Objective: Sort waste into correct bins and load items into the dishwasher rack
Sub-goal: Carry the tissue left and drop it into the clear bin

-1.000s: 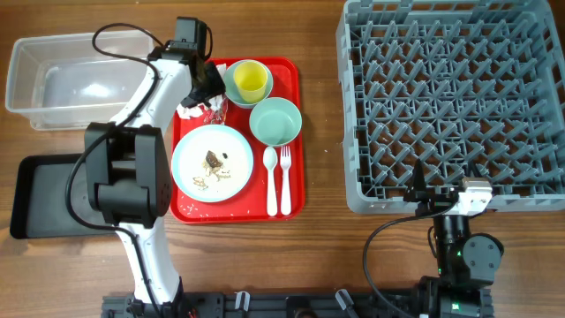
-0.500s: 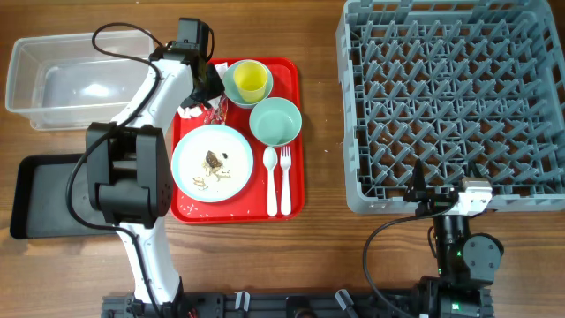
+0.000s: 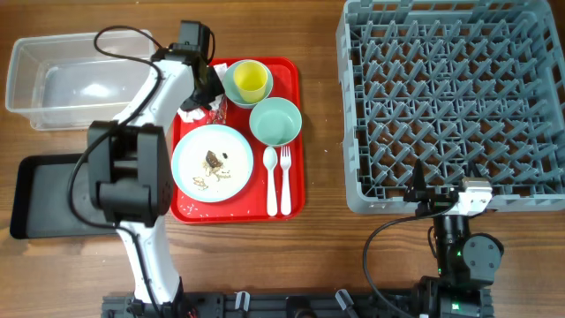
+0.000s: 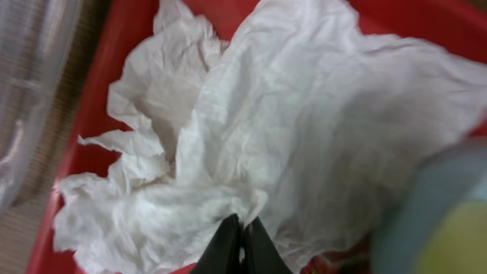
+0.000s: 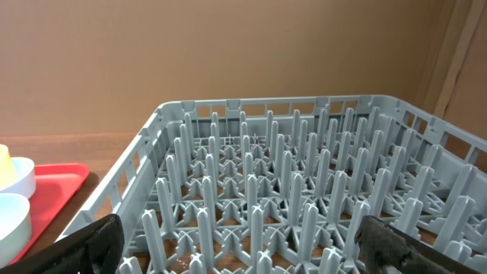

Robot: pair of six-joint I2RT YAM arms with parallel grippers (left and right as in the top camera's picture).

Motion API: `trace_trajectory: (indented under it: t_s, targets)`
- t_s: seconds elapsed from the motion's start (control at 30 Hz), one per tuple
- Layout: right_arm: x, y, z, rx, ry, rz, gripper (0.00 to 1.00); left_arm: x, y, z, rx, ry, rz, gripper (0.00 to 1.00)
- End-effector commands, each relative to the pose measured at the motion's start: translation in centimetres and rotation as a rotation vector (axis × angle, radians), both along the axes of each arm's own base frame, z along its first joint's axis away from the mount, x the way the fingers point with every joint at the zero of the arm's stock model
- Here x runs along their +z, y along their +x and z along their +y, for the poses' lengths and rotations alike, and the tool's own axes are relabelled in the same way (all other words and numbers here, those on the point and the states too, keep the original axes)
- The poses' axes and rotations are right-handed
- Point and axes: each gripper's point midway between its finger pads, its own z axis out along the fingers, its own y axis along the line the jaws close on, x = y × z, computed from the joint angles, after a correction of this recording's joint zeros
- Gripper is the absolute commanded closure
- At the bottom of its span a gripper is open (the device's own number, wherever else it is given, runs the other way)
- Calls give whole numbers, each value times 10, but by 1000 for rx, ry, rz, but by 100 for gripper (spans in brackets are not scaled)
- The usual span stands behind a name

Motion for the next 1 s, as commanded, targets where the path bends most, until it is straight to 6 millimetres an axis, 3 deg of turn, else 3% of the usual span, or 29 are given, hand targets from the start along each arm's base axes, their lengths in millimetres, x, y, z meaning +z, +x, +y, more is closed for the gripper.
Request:
trace_trajectory:
  t_s: [0.0,0.07,0.2,0.5,0.6,0.77,0.97]
  targets:
    - [2,0,-2,-11,-13,-8,0,85,2,-1,2,-21,-164,96]
    - [2,0,-2,-11,-14,-8,0,110,-3,0,2,-27,-203,96]
    - [2,0,-2,-11,-14,-8,0,137,-10,1,2,-33,-248,96]
    - [2,0,-2,-11,-14,-8,0,148,-8,2,4,-34,-284,96]
    - [2,0,-2,-11,-13,-8,0,159,-3,12,31,-7,-327,96]
    - [2,0,-2,-11,-14,-8,0,195,8,64,162,103,-464,96]
    - [2,0,-2,-11,-14,-8,0,197,8,141,416,152,-504,96]
